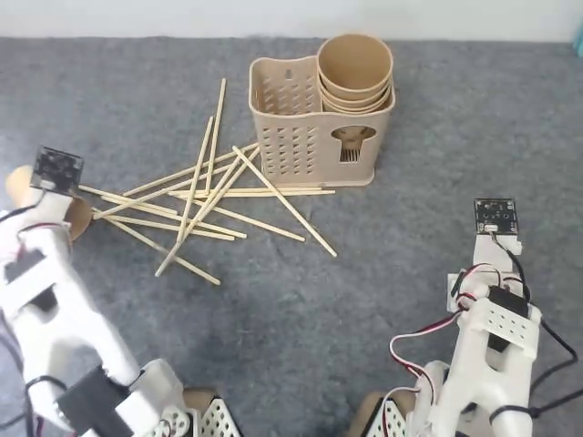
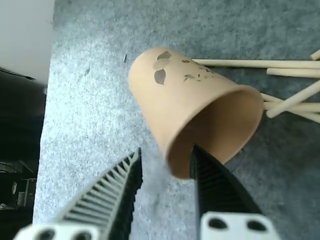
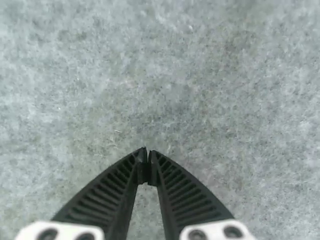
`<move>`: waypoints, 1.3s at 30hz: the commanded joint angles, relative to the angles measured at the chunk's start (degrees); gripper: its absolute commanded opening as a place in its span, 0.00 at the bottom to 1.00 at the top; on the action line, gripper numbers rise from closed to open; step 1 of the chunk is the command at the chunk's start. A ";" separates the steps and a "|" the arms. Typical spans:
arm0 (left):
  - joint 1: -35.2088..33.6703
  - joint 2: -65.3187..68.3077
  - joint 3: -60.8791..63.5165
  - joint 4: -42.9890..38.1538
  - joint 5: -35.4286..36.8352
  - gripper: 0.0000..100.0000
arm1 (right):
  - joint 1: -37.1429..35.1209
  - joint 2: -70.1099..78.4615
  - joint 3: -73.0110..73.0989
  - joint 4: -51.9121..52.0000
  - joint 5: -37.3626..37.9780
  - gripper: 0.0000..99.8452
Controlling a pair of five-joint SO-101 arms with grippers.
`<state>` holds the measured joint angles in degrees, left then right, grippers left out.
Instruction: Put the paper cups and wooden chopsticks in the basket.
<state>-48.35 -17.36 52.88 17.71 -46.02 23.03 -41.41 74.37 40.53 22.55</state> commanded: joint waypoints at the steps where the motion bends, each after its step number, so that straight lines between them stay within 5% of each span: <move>1: 1.49 -1.67 3.56 -12.04 0.18 0.15 | -0.66 -1.89 -0.35 -0.92 0.97 0.01; 10: 2.81 14.24 2.68 -31.30 1.76 0.15 | -0.66 -1.89 -0.35 -0.92 0.97 0.01; 16: 3.08 19.69 -1.71 -31.91 1.85 0.00 | -0.66 -1.89 -0.35 -1.01 0.97 0.01; 21: 3.52 18.81 -3.21 -28.84 8.53 0.01 | -0.66 -1.89 -0.35 -1.10 0.97 0.01; 32: 10.64 9.85 -36.44 39.74 21.80 0.01 | -0.66 -1.80 -0.35 -1.19 0.97 0.01; 39: 17.58 16.70 -60.97 64.00 29.19 0.01 | -0.66 -1.80 -0.35 -1.19 0.97 0.01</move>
<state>-33.49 -2.24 4.18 73.80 -20.26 23.03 -41.41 74.37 40.53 22.55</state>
